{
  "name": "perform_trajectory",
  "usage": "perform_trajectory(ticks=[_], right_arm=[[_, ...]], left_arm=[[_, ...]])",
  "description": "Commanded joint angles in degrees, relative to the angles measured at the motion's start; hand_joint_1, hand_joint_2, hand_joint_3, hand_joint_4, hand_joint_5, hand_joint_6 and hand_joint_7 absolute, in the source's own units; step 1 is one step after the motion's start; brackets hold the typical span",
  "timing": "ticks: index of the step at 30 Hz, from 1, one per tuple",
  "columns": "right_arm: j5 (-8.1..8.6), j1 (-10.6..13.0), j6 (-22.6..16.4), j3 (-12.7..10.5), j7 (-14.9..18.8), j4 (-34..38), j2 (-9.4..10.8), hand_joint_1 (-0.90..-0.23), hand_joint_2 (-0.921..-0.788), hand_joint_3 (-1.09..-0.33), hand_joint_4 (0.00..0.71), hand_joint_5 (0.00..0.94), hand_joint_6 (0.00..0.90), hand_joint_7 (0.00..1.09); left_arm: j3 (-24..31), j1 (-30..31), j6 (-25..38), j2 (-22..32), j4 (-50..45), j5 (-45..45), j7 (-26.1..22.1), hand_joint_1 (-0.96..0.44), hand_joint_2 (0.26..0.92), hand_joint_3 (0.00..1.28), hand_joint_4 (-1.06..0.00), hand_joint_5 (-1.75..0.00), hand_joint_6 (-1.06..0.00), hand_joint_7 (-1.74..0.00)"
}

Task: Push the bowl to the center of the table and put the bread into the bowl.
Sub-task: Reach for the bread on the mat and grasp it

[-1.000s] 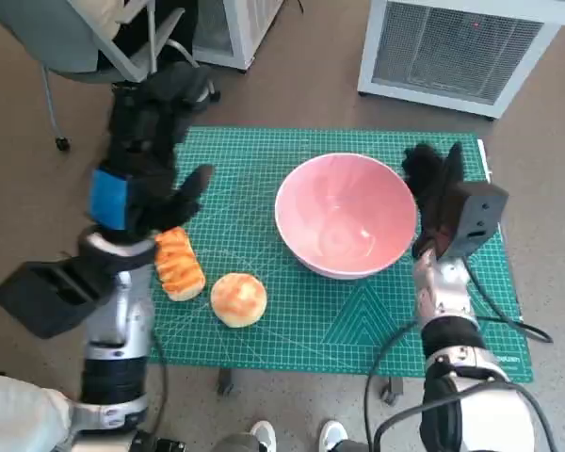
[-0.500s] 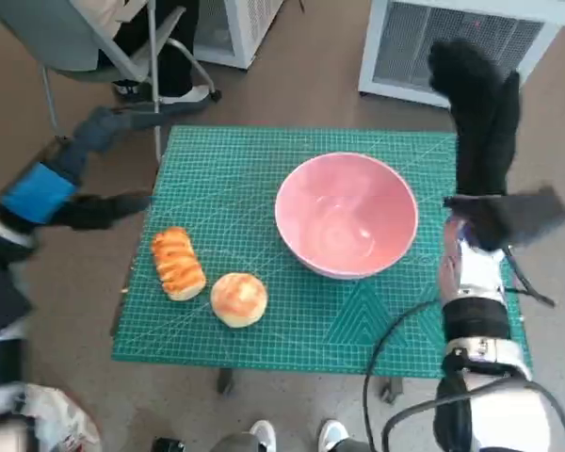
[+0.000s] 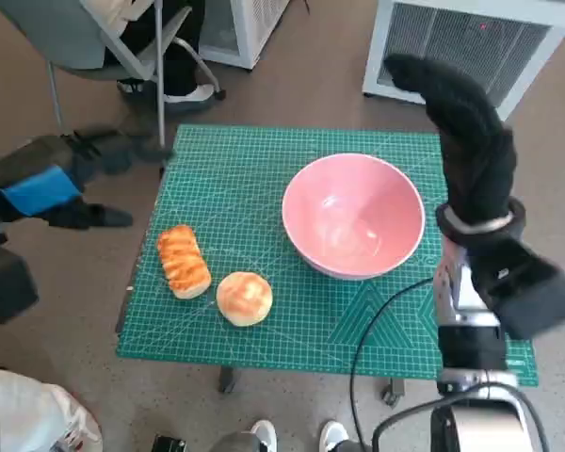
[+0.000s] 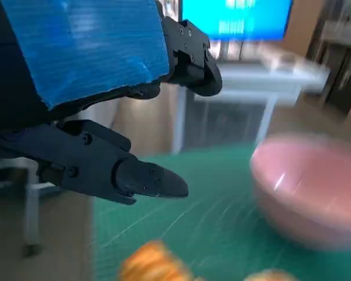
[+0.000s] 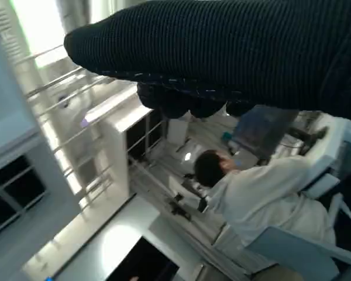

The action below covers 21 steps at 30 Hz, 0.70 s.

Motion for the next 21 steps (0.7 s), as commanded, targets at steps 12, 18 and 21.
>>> perform_trajectory(ticks=[12, 18, 21], right_arm=[[-2.18, 3.62, 3.70, 0.35, -2.31, -3.92, -0.36, -0.577, -0.921, -0.732, 0.297, 0.020, 0.058, 0.69], [-2.18, 3.81, 4.05, 0.24, -2.45, -3.73, -0.57, -0.566, -0.921, -0.735, 0.308, 0.023, 0.054, 0.69], [-1.74, 3.89, 4.16, 0.25, -2.18, -3.65, -0.61, -0.566, -0.921, -0.735, 0.313, 0.025, 0.053, 0.69]], left_arm=[[-9.21, -3.75, -6.14, 0.20, 5.04, 12.09, 3.87, -0.19, 0.792, 0.00, -0.40, 0.00, -0.47, -0.03], [-12.07, -4.25, -6.72, -0.71, 6.85, 15.93, 6.69, -0.15, 0.770, 0.00, -0.40, 0.00, -0.49, -0.03], [-13.07, -4.43, -6.81, -0.99, 7.63, 16.68, 7.40, -0.13, 0.763, 0.00, -0.40, 0.00, -0.50, -0.02]])
